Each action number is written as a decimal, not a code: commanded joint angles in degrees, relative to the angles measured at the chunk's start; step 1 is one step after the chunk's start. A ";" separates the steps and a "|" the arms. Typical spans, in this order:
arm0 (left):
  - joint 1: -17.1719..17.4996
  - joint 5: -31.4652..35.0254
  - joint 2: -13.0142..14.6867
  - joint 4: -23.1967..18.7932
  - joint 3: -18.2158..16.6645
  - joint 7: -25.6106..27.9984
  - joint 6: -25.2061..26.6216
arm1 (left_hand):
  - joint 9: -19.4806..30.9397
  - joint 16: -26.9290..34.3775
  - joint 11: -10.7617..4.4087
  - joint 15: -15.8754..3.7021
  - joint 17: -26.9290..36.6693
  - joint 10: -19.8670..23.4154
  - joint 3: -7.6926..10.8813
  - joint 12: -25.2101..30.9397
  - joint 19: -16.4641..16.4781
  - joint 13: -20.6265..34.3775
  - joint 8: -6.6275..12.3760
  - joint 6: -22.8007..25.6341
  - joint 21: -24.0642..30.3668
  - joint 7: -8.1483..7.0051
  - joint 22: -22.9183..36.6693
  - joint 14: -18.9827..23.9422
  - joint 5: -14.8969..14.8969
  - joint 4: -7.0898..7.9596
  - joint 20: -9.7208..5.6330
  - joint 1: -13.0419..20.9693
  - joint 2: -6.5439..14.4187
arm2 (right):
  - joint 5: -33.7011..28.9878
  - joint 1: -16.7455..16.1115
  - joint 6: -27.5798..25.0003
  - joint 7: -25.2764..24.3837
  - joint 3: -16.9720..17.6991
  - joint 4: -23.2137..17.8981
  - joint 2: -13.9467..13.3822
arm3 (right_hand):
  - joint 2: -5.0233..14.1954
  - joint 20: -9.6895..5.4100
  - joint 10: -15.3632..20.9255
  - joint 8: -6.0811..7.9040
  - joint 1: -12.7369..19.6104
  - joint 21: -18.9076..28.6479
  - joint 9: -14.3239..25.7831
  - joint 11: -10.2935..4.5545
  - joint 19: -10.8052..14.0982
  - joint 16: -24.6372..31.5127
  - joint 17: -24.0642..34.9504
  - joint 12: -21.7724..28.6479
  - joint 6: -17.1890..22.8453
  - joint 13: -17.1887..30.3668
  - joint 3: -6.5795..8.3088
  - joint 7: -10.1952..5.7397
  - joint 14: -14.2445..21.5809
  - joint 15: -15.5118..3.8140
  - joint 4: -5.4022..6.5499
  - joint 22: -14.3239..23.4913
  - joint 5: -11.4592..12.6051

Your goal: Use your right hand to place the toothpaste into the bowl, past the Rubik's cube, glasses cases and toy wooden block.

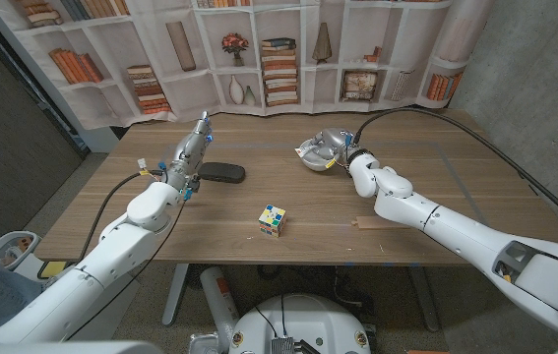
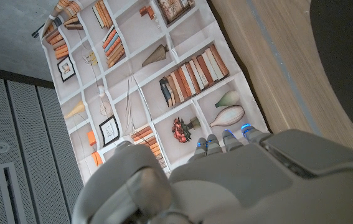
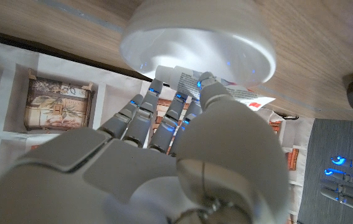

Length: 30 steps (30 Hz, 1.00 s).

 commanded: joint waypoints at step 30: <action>-1.22 0.06 -0.40 1.13 1.59 -0.30 0.18 | 0.20 -0.07 -0.47 0.01 0.17 -0.25 -0.81 -0.02 -11.87 0.15 0.05 0.09 -0.09 -0.14 0.29 -3.55 0.23 -0.07 0.97 0.31 0.77 | 1.08 -0.64 -1.76 1.52 0.39 -2.97 -2.06 | -1.89 4.42 -6.18 -2.75 -2.63 0.47 0.54 -0.12 -1.17 0.10 -0.68 -2.81 -7.68 0.32 -0.30 0.23 -6.38 -2.09 0.80 0.15 0.05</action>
